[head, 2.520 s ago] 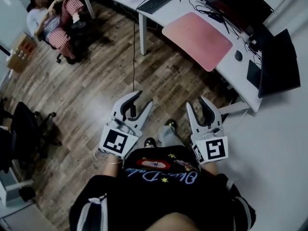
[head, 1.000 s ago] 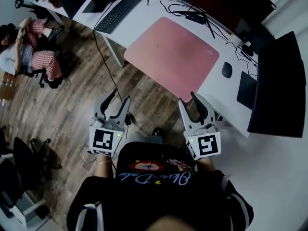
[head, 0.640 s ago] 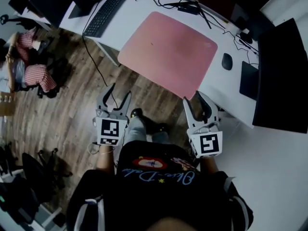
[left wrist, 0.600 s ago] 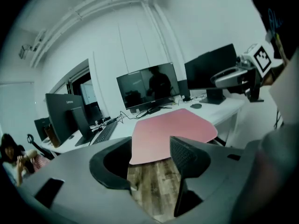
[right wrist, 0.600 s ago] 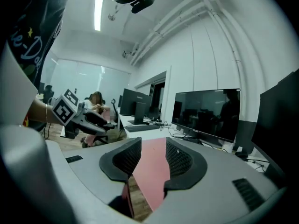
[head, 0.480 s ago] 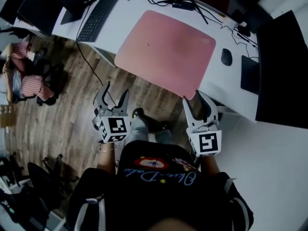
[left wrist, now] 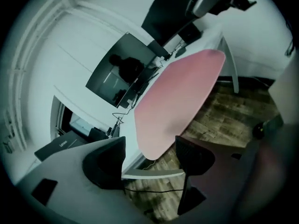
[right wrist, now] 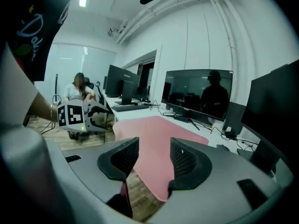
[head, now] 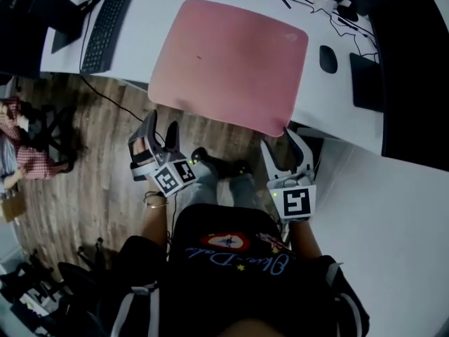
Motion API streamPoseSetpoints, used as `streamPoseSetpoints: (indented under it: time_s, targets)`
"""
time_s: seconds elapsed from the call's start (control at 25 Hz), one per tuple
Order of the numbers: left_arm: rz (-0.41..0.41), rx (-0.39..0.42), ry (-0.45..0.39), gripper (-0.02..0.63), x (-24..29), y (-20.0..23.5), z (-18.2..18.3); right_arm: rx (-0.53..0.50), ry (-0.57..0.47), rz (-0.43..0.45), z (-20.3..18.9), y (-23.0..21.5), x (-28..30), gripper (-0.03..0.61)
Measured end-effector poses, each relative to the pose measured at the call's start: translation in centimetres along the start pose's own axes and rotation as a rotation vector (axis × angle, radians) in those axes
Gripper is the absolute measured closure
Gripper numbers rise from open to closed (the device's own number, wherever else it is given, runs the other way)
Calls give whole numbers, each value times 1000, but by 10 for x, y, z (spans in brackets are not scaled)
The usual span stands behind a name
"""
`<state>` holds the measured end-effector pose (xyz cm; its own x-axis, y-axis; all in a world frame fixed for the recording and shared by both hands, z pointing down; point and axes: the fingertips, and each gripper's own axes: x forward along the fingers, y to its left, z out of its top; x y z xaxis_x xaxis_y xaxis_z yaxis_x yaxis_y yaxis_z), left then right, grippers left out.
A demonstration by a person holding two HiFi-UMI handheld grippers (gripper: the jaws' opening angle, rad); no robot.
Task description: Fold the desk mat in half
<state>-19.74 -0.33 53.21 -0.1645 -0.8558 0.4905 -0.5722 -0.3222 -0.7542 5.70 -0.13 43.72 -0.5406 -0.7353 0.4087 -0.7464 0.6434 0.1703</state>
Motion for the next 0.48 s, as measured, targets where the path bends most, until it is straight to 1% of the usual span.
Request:
streamPoseSetpoints:
  time_s: [0.08, 0.16, 0.36, 0.48]
  targets:
    - [10, 86, 3, 305, 15, -7, -6, 21, 27, -25, -10, 1, 5, 400]
    - [10, 151, -2, 301, 29, -13, -11, 33, 48, -49, -16, 1, 9, 400]
    - [-38, 221, 6, 295, 60, -32, -30, 48, 94, -98, -32, 8, 16, 400]
    - [-39, 269, -10, 295, 70, -32, -29, 48, 119, -115, -44, 14, 24, 396]
